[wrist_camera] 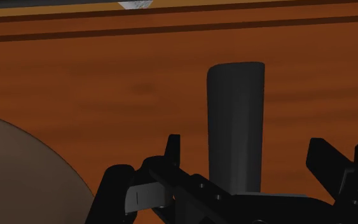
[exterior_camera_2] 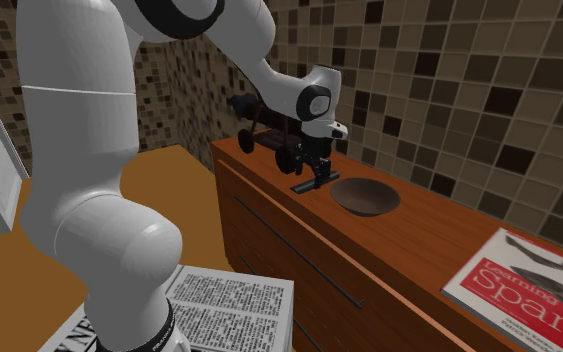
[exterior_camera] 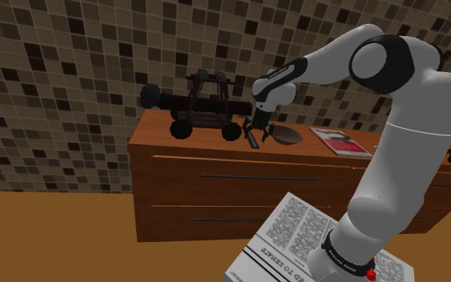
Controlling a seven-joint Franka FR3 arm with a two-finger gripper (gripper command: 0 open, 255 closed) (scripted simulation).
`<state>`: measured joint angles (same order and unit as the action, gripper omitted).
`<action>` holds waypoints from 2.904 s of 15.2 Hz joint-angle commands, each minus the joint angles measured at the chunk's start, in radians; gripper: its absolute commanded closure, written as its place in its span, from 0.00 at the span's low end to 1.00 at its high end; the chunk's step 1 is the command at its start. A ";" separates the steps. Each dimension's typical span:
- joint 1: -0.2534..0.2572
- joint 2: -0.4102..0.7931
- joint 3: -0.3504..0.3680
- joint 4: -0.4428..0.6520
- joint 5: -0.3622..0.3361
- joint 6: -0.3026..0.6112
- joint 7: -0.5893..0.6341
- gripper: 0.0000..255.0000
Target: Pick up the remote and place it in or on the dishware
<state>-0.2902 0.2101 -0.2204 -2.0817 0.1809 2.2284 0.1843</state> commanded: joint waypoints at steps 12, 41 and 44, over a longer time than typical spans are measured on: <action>0.006 0.023 -0.005 0.004 -0.002 0.084 0.018 1.00; -0.023 -0.142 -0.051 0.104 -0.069 -0.178 0.007 1.00; -0.059 -0.153 -0.083 0.087 -0.069 -0.176 -0.062 1.00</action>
<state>-0.3372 0.0591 -0.2926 -1.9878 0.1109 2.0481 0.1472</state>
